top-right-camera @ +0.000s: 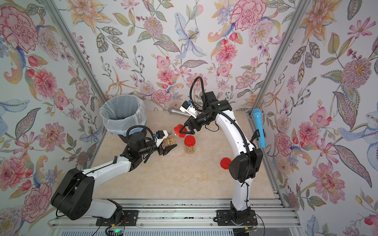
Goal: Empty moldy peanuts from jars
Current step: Unscrew the lid from the jar.
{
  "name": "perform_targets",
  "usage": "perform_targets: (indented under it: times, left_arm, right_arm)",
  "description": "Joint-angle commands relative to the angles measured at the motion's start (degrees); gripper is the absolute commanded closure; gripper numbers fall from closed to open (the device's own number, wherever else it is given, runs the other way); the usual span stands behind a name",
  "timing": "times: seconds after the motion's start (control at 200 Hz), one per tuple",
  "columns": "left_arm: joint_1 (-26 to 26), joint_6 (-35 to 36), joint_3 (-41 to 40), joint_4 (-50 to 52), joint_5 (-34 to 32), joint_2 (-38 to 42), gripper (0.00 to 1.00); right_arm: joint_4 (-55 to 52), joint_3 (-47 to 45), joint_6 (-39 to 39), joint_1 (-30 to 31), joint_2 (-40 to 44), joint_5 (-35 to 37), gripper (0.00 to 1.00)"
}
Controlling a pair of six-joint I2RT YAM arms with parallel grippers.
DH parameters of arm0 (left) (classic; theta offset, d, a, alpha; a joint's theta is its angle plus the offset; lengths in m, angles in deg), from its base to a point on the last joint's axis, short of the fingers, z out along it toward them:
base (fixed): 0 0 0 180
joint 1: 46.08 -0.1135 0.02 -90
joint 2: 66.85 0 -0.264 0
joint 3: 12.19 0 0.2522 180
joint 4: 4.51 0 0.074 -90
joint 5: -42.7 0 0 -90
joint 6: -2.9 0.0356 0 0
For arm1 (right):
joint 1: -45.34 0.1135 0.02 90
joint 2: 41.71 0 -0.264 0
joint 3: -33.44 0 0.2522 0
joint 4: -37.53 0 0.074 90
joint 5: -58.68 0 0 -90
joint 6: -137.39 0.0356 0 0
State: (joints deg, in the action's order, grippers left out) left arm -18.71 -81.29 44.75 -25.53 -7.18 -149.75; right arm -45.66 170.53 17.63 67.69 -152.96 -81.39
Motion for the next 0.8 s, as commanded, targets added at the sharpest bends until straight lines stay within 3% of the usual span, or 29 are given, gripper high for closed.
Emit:
perform_targets:
  times: [0.0, 0.295, 0.39, 0.475, 0.686, 0.796]
  left_arm:
    - [-0.48, 0.99, 1.32, -2.99, -0.18, 0.06, 0.66]
    - [-1.11, 0.88, 0.81, -5.12, -5.14, -0.25, 0.66]
    - [-1.17, 1.11, 0.48, -6.22, -9.18, -0.34, 0.65]
    - [-1.1, 1.3, 0.45, -6.63, -13.44, -0.25, 0.65]
    - [-0.93, 3.31, -0.19, -7.64, -19.69, 0.45, 0.64]
    - [-0.56, 4.16, -0.95, -8.56, -22.14, 0.71, 0.64]
  right_arm:
    - [-0.78, 0.55, -0.52, -0.82, 1.04, 1.06, 0.1]
    - [8.65, -11.49, 2.32, -2.7, 9.72, -6.37, 0.07]
    - [16.12, -17.4, 7.58, -3.01, 13.63, -6.35, 0.07]
    - [27.09, -23.99, 19.0, -3.34, 17.78, -1.14, 0.07]
    - [44.17, -34.72, 60.89, -3.09, 24.46, 10.43, 0.14]
    - [55.91, -45.11, 77.26, -0.12, 29.38, 17.13, 0.16]
